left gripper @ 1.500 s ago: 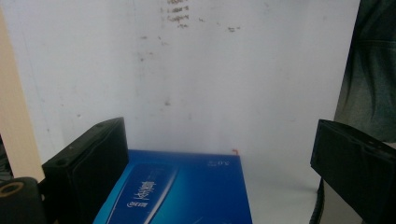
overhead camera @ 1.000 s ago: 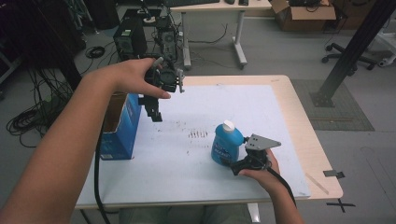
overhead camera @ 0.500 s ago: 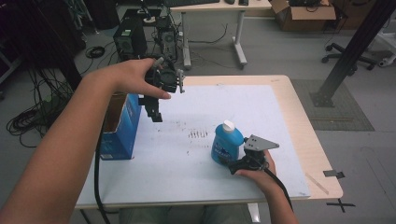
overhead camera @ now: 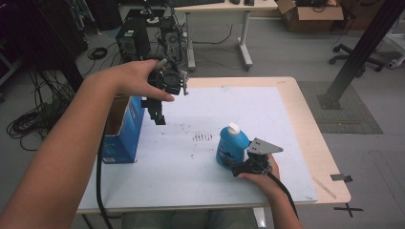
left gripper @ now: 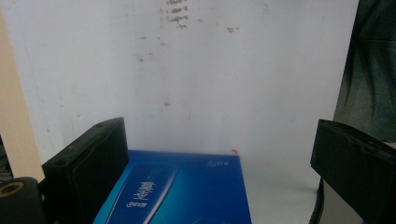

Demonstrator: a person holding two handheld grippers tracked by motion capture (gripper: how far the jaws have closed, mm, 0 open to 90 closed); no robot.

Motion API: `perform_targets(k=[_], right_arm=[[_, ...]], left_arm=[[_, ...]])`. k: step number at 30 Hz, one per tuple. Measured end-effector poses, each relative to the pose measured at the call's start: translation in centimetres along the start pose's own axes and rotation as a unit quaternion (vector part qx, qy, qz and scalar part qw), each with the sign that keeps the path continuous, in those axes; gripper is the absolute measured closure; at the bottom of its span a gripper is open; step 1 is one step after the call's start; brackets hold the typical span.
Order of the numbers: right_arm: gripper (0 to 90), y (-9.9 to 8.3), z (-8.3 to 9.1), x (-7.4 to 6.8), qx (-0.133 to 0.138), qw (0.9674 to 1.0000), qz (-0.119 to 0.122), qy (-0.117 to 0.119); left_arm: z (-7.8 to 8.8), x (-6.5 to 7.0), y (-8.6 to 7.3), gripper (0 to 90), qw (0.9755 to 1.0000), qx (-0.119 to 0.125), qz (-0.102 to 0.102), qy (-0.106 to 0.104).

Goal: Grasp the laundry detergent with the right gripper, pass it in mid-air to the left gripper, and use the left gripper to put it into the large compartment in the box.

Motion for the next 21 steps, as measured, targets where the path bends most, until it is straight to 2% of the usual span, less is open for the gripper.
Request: perform_targets(k=[10, 21], right_arm=[[12.3, 0.03, -0.17, -0.03, 0.002, 1.0000, 0.003, -0.002], [21.8, -0.05, -0.33, -0.02, -0.001, 0.9999, 0.016, -0.001]], left_arm=[[-0.07, 0.09, -0.01, 4.6, 1.0000, 0.000, 0.002, -0.001], [-0.02, 0.01, -0.15, 4.6, 1.0000, 0.000, 0.003, 0.000]])
Point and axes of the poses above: each handheld gripper's, and its own axes: z roughly backward along the jaws, y roughly out of its top, x roughly to its right, the point moved 5 cm from there along -z, roughly forward along the jaws, and after that the axes turned 13 degrees about y, right-handed, at the moved point
